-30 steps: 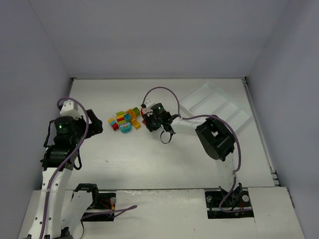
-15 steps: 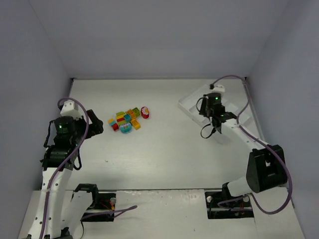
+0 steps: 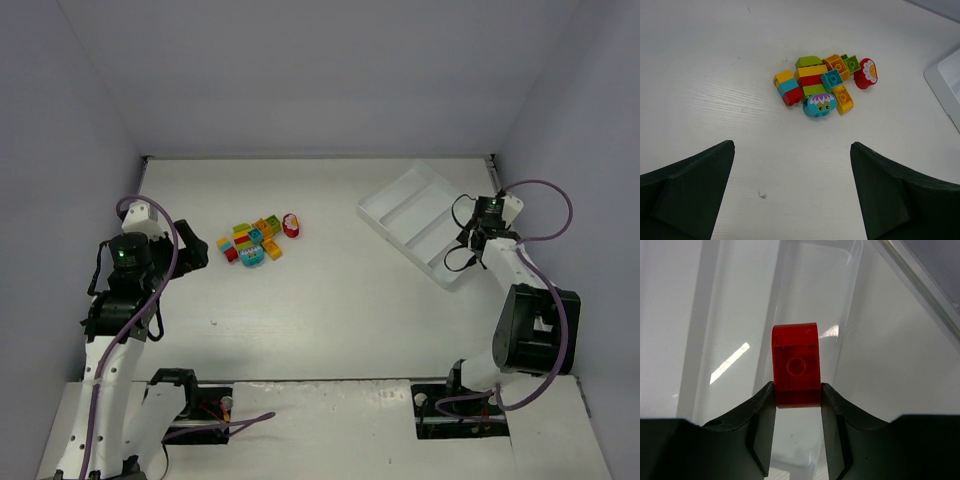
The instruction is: Sort the legos into containers by color
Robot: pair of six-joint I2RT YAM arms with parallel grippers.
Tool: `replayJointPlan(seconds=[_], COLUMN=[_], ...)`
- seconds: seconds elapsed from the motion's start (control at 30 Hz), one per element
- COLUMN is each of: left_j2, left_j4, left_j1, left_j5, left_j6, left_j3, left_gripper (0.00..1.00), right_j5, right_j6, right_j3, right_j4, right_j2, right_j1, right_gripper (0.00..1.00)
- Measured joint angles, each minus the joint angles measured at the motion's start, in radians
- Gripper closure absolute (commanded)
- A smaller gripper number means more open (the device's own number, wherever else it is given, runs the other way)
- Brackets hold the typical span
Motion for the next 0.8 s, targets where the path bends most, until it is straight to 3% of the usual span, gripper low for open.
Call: replayJointPlan(seconds=[0.17,0.37,0.5,0.63,0.7,0.8], left_j2=[0.0,0.0,0.001,0.003,0.004,0.007], left_j4=[0.0,0.0,0.0,0.0,0.0,0.0], left_j1=[0.0,0.0,0.0,0.0,0.0,0.0], left_j5=[0.01,0.013,0.013,0.013,0.013,0.014], left_j6=[-0.004,-0.008,-0.011,-0.012,-0.012,-0.013], left_j3=[0.0,0.0,0.0,0.0,0.0,0.0], left_gripper=[0.07,0.08,0.08,0.07,0.08,0.08], right_j5=[-0.017,-0.029,-0.047,-0.061,-0.071,-0.119], right_j6=[0.021,0.037,0.036,0.016,-0.01,-0.079], right_j3=[-0.001,-0.001,-0.001,-0.001,-0.001,0.002], right_j4=[-0.004,-0.005,0.002,0.005,0.01,0.048], right_j2=[0.06,0.122,0.122,0.091,0.051,-0.012], right_j1=[-0.007,-0.008,-0.008,0.009,0.048,0.172], right_gripper=[0.71,0.54,0.45,0.44,0.41,0.28])
